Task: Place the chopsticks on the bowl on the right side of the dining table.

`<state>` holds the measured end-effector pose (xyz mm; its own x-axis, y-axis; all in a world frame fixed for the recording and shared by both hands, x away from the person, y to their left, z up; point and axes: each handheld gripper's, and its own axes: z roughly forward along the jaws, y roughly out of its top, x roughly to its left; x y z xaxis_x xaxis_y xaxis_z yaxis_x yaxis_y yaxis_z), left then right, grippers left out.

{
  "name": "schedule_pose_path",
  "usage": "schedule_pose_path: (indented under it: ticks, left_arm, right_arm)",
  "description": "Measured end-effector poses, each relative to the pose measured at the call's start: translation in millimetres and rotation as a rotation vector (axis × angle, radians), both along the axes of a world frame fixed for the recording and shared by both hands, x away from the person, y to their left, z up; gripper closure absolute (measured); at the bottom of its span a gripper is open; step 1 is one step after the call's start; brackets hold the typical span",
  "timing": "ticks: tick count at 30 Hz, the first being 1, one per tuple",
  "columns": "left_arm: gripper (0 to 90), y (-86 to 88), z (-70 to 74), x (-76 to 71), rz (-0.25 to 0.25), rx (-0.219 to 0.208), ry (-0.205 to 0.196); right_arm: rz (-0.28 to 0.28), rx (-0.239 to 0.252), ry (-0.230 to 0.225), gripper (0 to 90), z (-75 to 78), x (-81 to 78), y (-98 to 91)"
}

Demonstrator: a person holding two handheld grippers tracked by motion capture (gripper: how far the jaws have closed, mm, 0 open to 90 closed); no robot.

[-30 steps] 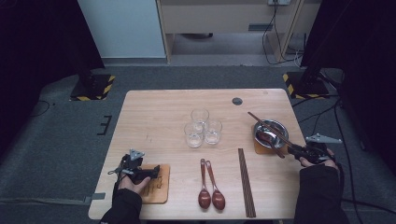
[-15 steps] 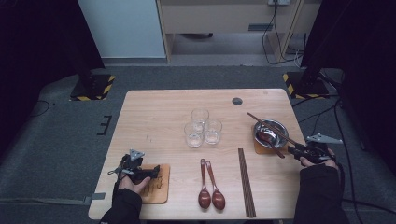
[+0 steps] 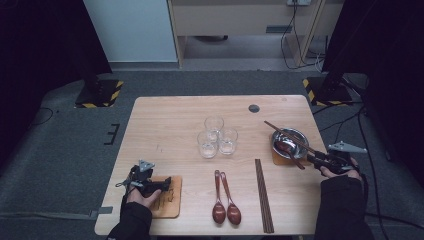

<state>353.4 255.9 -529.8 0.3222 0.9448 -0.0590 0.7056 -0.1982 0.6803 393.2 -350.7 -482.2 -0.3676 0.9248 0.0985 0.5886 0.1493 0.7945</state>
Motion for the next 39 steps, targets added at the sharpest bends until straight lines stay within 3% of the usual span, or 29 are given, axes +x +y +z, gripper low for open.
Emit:
schedule_pose_path:
  ticks: [11, 24, 39]
  left_arm:
    - [0.0, -0.1, 0.0, 0.1, 0.001, 0.0, 0.0]
    - [0.0, 0.0, -0.1, 0.4, 0.0, -0.001, 0.002]
    - [0.0, 0.1, -0.1, 0.6, 0.0, -0.002, 0.003]
  right_arm:
    - [0.03, 0.04, -0.019, 59.1, 8.7, 10.9, 9.0]
    - [0.038, 0.03, -0.032, 56.5, 15.7, 31.9, 22.4]
    - [0.02, 0.034, -0.015, 53.5, 13.9, 50.3, 30.0]
